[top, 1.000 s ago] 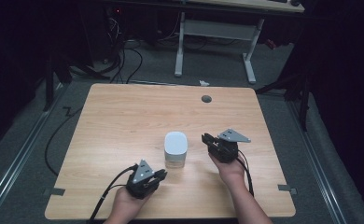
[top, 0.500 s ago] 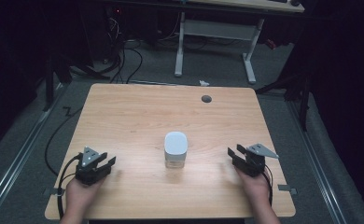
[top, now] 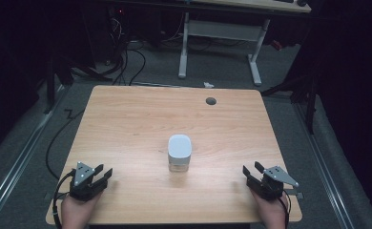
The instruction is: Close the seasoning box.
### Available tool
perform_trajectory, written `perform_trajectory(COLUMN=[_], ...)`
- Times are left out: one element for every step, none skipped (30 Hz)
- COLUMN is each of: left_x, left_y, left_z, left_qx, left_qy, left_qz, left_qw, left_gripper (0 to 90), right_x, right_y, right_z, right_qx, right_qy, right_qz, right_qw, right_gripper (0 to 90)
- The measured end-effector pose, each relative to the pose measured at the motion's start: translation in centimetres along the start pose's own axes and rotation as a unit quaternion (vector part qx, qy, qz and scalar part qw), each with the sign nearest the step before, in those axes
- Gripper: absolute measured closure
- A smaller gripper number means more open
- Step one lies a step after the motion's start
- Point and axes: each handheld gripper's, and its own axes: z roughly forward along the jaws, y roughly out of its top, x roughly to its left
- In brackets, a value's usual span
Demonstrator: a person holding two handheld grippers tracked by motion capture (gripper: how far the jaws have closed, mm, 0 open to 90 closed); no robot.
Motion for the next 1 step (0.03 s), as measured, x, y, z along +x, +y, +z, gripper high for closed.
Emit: perform_trajectory(left_x=[0.0], left_y=[0.0], left_z=[0.0], left_qx=[0.0], left_qy=[0.0], left_qz=[0.0], left_qw=[1.0], left_gripper=[58.8], right_x=[-0.03], right_y=[-0.09], right_z=[0.17], right_qx=[0.004], right_qy=[0.003], right_qz=[-0.001], right_qw=[1.0], right_gripper=[46.5])
